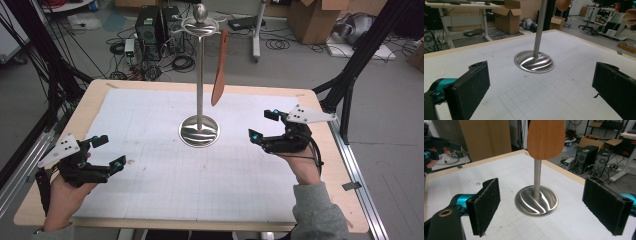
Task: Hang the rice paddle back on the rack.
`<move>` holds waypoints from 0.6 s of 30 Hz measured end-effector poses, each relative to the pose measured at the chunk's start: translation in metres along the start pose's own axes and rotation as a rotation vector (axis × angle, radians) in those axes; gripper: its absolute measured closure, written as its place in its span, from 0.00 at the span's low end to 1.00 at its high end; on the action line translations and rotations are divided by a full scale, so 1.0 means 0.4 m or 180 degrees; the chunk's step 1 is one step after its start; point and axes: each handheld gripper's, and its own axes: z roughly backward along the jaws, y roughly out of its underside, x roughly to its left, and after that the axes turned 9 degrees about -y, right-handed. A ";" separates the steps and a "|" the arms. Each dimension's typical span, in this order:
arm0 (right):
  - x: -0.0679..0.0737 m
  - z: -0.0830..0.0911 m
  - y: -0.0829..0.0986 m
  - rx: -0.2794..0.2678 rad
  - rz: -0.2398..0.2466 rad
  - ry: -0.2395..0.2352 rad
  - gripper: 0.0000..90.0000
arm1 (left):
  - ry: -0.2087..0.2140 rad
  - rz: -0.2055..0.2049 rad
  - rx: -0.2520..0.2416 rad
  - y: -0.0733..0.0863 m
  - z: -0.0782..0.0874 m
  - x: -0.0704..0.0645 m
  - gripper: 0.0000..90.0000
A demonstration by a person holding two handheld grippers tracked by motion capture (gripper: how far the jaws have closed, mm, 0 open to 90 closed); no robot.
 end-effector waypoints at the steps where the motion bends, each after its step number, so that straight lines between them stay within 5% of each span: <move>1: -0.001 0.005 0.009 -0.0017 -0.0003 0.0002 0.15 | -0.0008 0.0001 0.0006 0.000 -0.001 -0.001 0.02; 18: 0.006 0.056 0.097 -0.0144 -0.0192 0.0217 0.15 | -0.0020 -0.0005 0.0050 -0.001 -0.012 -0.013 0.02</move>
